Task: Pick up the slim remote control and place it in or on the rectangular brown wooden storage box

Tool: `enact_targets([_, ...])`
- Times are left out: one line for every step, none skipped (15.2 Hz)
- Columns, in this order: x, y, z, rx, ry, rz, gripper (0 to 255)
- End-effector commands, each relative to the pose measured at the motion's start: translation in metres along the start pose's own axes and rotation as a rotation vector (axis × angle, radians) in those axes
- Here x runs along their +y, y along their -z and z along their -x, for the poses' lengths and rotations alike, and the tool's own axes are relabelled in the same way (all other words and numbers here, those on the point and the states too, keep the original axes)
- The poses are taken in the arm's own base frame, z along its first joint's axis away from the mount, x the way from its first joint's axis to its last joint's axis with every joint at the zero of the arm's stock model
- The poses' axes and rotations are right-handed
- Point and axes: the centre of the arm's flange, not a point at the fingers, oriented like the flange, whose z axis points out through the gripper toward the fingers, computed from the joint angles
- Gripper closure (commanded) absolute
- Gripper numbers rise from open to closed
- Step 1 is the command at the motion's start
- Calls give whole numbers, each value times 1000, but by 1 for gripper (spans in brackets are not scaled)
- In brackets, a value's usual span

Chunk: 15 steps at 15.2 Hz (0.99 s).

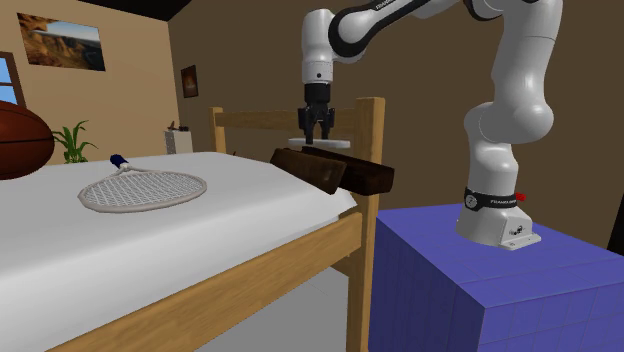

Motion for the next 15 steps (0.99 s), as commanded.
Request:
enact_targets([0,0,0,0,0,0,255])
enact_targets([0,0,0,0,0,0,255])
enact_targets([0,0,0,0,0,0,0])
enact_targets([0,0,0,0,0,0,0])
enact_targets([0,0,0,0,0,0,0])
enact_targets([0,0,0,0,0,0,0])
enact_targets([0,0,0,0,0,0,0])
enact_targets([0,0,0,0,0,0,0])
enact_targets([0,13,0,0,0,0,0])
enact_targets([0,27,0,0,0,0,0])
enact_targets([0,40,0,0,0,0,0])
enact_targets([0,50,0,0,0,0,0])
enact_targets([0,50,0,0,0,0,0])
enact_targets([0,50,0,0,0,0,0])
enact_targets([0,50,0,0,0,0,0])
